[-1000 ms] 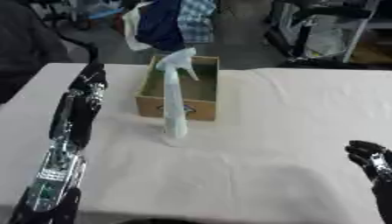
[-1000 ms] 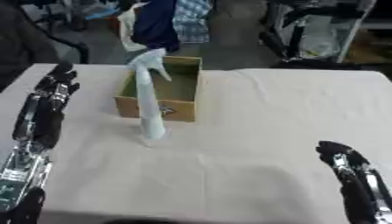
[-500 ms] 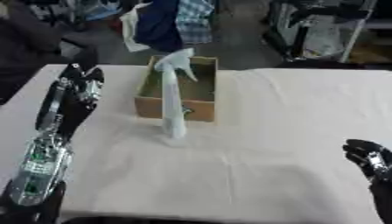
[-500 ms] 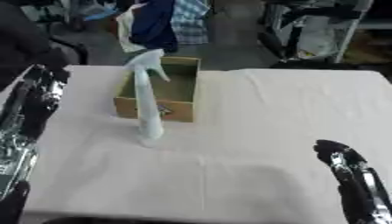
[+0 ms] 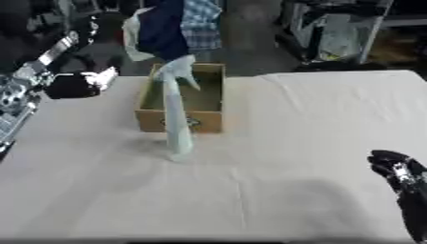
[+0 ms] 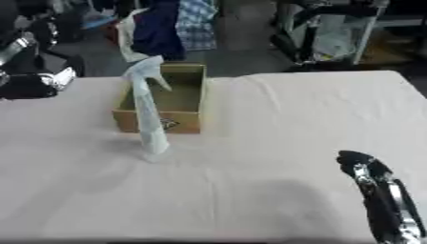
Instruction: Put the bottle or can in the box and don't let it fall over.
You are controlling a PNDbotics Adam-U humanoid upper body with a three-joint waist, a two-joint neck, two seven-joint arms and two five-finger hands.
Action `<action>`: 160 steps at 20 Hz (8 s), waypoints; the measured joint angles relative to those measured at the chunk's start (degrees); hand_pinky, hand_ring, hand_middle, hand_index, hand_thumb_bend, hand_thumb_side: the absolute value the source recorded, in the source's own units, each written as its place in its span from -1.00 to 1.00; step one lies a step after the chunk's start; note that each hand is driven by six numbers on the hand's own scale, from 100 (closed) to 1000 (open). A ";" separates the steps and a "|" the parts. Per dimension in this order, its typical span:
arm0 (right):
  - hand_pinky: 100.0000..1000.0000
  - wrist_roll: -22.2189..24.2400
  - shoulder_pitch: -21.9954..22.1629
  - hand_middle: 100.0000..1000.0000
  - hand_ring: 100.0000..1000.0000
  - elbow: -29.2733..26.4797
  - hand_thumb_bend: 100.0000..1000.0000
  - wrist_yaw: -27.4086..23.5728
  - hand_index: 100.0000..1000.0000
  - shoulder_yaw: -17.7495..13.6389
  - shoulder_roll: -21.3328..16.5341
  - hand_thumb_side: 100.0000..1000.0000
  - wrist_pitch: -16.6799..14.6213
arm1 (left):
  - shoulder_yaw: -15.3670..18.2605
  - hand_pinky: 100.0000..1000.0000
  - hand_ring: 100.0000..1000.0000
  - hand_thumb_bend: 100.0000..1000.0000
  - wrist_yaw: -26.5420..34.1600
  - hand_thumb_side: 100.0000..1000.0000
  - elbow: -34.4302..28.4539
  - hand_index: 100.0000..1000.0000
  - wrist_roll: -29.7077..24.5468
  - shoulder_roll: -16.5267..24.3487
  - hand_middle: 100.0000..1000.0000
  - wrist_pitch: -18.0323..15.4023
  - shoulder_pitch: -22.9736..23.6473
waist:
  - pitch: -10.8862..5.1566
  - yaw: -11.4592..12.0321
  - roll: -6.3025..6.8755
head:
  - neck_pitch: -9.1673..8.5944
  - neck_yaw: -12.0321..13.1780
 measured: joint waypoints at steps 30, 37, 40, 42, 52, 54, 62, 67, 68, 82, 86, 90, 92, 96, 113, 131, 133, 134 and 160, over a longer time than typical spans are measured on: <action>0.73 0.23 0.12 0.41 0.57 0.30 -1.00 0.03 0.38 0.29 -0.45 0.19 0.14 | -13.39 0.87 0.91 -1.00 4.98 -0.60 12.00 0.88 -13.63 -2.36 1.00 12.28 -13.19 | -0.51 -0.92 0.34 | 0.01 -0.06; 0.73 0.23 0.12 0.41 0.57 0.30 -1.00 0.03 0.38 0.29 -0.45 0.19 0.14 | -13.57 0.86 0.91 -1.00 5.20 -0.60 12.76 0.87 -14.13 -3.53 1.00 12.66 -13.71 | -0.51 -1.15 0.32 | 0.01 -0.19; 0.73 0.24 0.12 0.41 0.57 0.30 -1.00 0.03 0.38 0.30 -0.45 0.19 0.15 | -13.76 0.86 0.90 -1.00 5.10 -0.60 13.05 0.85 -14.10 -3.96 0.98 12.80 -14.11 | -0.51 -1.17 0.30 | 0.01 -0.26; 0.73 0.24 0.12 0.41 0.57 0.30 -1.00 0.03 0.38 0.32 -0.45 0.19 0.15 | -13.80 0.85 0.88 -1.00 4.88 -0.60 13.26 0.84 -13.93 -4.24 0.96 12.96 -14.24 | -0.51 -1.20 0.30 | 0.01 -0.26; 0.73 0.27 0.12 0.41 0.57 0.31 -1.00 0.03 0.38 0.61 -0.45 0.19 0.15 | -14.04 0.86 0.91 -1.00 3.68 -0.51 13.94 0.88 -12.04 -4.76 1.00 13.52 -14.89 | -0.51 -1.25 0.27 | 0.01 -0.29; 0.73 0.27 0.11 0.41 0.57 0.31 -1.00 0.03 0.38 0.61 -0.45 0.19 0.15 | -13.98 0.87 0.92 -1.00 3.63 -0.48 13.93 0.88 -11.39 -4.76 1.00 13.64 -14.98 | -0.51 -1.24 0.27 | 0.01 -0.30; 0.73 0.27 0.11 0.41 0.57 0.31 -1.00 0.03 0.38 0.61 -0.45 0.19 0.15 | -12.69 0.87 0.94 -1.00 3.12 -0.33 13.57 0.91 -9.86 -4.64 1.00 13.65 -15.06 | -0.52 -1.15 0.25 | 0.01 -0.36; 0.74 0.27 0.11 0.41 0.57 0.31 -1.00 0.03 0.38 0.61 -0.45 0.18 0.15 | -12.23 0.88 0.97 -1.00 1.91 -0.18 13.52 0.94 -8.97 -4.61 1.00 13.81 -15.20 | -0.52 -1.13 0.23 | 0.01 -0.36; 0.74 0.27 0.11 0.41 0.57 0.31 -1.00 0.03 0.38 0.61 -0.45 0.19 0.15 | -12.13 0.88 0.97 -1.00 1.44 -0.15 13.56 0.95 -8.63 -4.61 1.00 13.91 -15.20 | -0.52 -1.13 0.23 | 0.01 -0.36; 0.74 0.27 0.11 0.41 0.57 0.32 -1.00 0.03 0.38 0.60 -0.45 0.19 0.15 | -10.92 0.86 0.96 -1.00 -3.21 -0.13 15.27 0.93 -4.17 -4.59 1.00 14.36 -15.19 | -0.52 -1.17 0.22 | 0.01 -0.59; 0.74 0.27 0.11 0.41 0.57 0.32 -1.00 0.03 0.38 0.60 -0.45 0.19 0.15 | -11.45 0.85 0.94 -1.00 -3.26 -0.23 15.67 0.90 -5.45 -4.63 0.98 14.13 -15.28 | -0.52 -1.21 0.22 | 0.01 -0.59; 0.74 0.27 0.11 0.41 0.57 0.32 -1.00 0.03 0.38 0.60 -0.45 0.19 0.15 | -12.13 0.85 0.93 -1.00 -3.47 -0.25 16.33 0.89 -6.80 -4.74 0.98 13.78 -15.70 | -0.52 -1.25 0.21 | 0.01 -0.59; 0.74 0.27 0.11 0.41 0.57 0.33 -1.00 0.03 0.38 0.60 -0.45 0.19 0.15 | -12.40 0.85 0.93 -1.00 -3.63 -0.24 16.70 0.89 -7.30 -4.98 0.98 13.63 -15.82 | -0.52 -1.27 0.21 | 0.01 -0.59; 0.74 0.27 0.11 0.41 0.57 0.33 -1.00 0.03 0.38 0.60 -0.45 0.19 0.15 | -12.85 0.85 0.93 -1.00 -3.69 -0.19 17.20 0.89 -8.21 -5.65 0.98 13.42 -16.11 | -0.52 -1.46 0.21 | 0.01 -0.59; 0.74 0.49 0.08 0.41 0.57 0.35 -1.00 0.03 0.38 0.62 -0.45 0.19 0.19 | -14.15 0.80 0.84 -1.00 -4.41 -0.18 19.25 0.86 -9.94 -8.18 0.88 13.45 -17.23 | -0.52 -1.55 0.20 | 0.01 -0.60; 0.74 0.59 0.06 0.41 0.57 0.38 -1.00 0.03 0.38 0.62 -0.45 0.20 0.28 | -14.79 0.55 0.58 -1.00 -5.43 -0.60 20.16 0.70 -11.30 -9.02 0.63 13.14 -17.58 | -0.52 -1.54 0.17 | 0.01 -0.78; 0.74 0.59 0.06 0.41 0.57 0.38 -1.00 0.03 0.38 0.62 -0.45 0.20 0.28 | -14.79 0.49 0.52 -1.00 -5.48 -0.60 20.29 0.64 -11.22 -9.25 0.56 13.08 -17.58 | -0.52 -1.55 0.17 | 0.01 -0.78; 0.74 0.59 0.06 0.41 0.57 0.39 -1.00 0.03 0.38 0.62 -0.45 0.20 0.28 | -14.79 0.46 0.48 -1.00 -5.51 -0.59 20.30 0.59 -11.00 -9.26 0.51 13.02 -17.59 | -0.52 -1.56 0.17 | 0.01 -0.78; 0.74 0.51 0.06 0.41 0.57 0.69 -1.00 -0.01 0.38 0.62 -0.44 0.19 0.32 | -12.22 -0.03 -0.18 -1.00 -2.60 -0.45 18.20 -0.08 -4.57 -7.92 -0.23 12.77 -18.40 | -0.52 -1.63 0.18 | 0.01 -1.28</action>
